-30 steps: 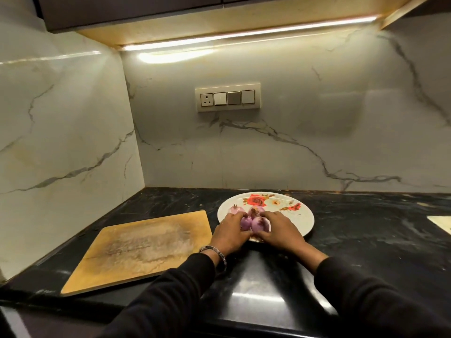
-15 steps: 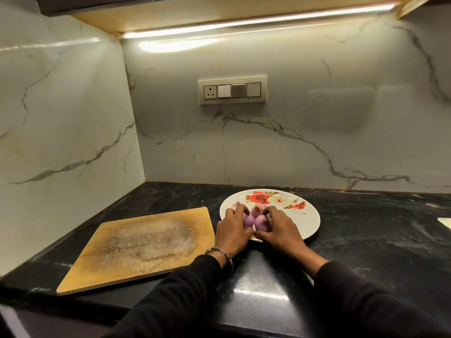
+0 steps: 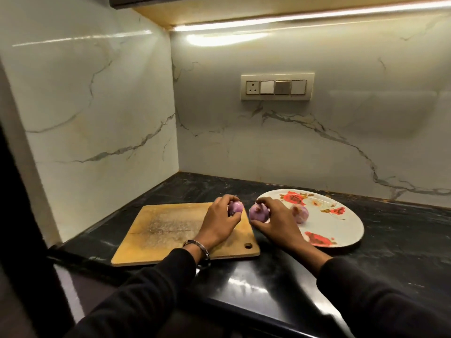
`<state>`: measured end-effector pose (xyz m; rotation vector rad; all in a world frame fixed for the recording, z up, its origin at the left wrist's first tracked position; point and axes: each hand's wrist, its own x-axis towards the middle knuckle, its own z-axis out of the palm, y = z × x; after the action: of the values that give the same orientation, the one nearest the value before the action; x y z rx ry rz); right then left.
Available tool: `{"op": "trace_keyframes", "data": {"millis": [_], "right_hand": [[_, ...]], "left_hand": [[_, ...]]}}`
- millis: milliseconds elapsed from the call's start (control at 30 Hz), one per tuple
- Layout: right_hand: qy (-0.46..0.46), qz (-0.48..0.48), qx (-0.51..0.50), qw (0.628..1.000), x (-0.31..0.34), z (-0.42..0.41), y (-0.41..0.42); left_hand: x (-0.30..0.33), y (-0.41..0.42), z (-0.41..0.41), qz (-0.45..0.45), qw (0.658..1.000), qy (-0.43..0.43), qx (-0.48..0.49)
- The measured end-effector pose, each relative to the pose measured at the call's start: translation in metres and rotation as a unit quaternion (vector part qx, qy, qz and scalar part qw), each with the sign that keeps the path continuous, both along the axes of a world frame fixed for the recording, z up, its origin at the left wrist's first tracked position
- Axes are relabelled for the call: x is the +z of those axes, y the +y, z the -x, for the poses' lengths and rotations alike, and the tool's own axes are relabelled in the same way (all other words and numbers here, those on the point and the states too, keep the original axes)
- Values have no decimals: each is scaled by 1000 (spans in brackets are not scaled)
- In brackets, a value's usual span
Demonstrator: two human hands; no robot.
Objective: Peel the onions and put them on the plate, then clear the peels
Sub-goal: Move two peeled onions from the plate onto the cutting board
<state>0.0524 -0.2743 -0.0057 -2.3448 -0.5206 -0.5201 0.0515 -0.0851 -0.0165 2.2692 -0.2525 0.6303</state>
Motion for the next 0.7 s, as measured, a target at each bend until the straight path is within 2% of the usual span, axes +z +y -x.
{"op": "trace_keyframes", "data": {"millis": [300,467,700], "right_hand": [[14,22,79,997,-12,-1,117],[7,19,91,996,-17,-6,158],[26,27,96,995,-23,-15,164]], "left_hand": [[-6,110,23,-42,991,49,117],[-14,136,20,-43,990,55,122],[-20,143,13,-17,993,46,110]]}}
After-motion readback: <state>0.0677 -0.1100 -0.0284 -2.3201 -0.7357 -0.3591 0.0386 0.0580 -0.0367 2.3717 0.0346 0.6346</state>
